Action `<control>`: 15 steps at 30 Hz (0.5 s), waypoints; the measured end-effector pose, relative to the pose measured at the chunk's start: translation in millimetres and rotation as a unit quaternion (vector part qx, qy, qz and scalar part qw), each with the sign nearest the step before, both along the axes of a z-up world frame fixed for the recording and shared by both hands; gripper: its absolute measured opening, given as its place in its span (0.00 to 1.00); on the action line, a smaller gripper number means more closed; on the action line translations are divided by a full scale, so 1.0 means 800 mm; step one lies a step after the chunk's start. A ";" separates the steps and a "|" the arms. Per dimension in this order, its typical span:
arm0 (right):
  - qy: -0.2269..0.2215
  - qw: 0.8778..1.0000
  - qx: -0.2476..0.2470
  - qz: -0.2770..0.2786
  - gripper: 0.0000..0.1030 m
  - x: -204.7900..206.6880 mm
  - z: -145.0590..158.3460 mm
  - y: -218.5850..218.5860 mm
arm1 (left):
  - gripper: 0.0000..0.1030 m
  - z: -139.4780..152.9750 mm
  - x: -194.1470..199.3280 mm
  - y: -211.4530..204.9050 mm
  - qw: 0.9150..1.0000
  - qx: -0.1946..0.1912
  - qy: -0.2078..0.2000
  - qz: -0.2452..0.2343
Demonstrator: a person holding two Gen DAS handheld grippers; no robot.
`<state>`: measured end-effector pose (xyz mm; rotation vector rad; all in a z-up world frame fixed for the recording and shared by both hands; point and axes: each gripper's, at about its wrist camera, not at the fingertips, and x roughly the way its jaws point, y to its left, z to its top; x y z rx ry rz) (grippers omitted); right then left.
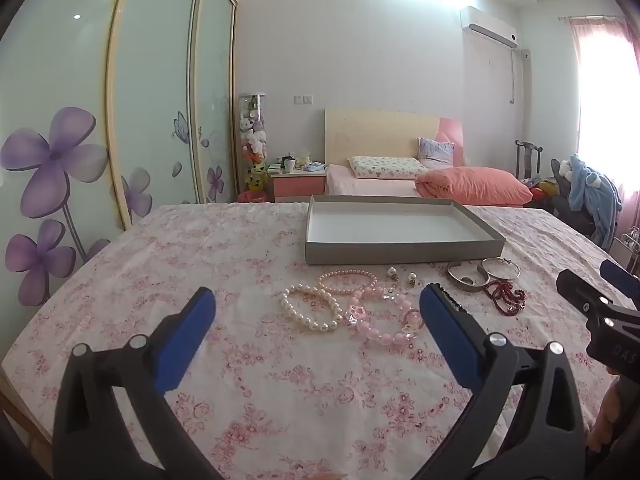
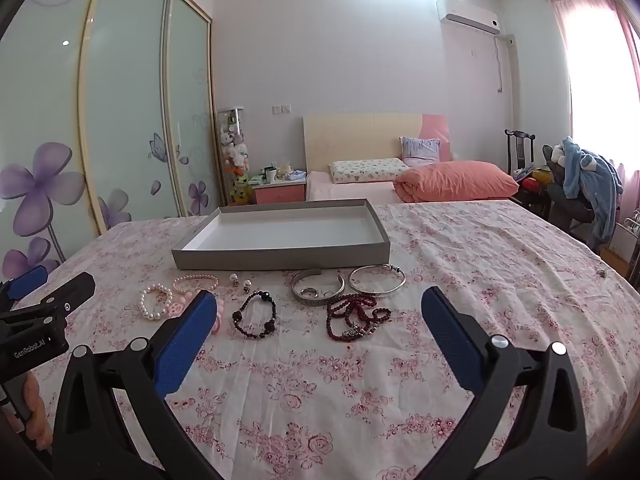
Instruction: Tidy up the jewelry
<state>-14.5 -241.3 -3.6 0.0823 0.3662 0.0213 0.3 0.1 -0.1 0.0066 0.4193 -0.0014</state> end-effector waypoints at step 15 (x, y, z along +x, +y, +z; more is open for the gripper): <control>0.001 1.000 0.001 0.000 0.98 -0.001 0.000 -0.001 | 0.96 0.000 0.000 0.000 1.000 -0.002 0.002 -0.001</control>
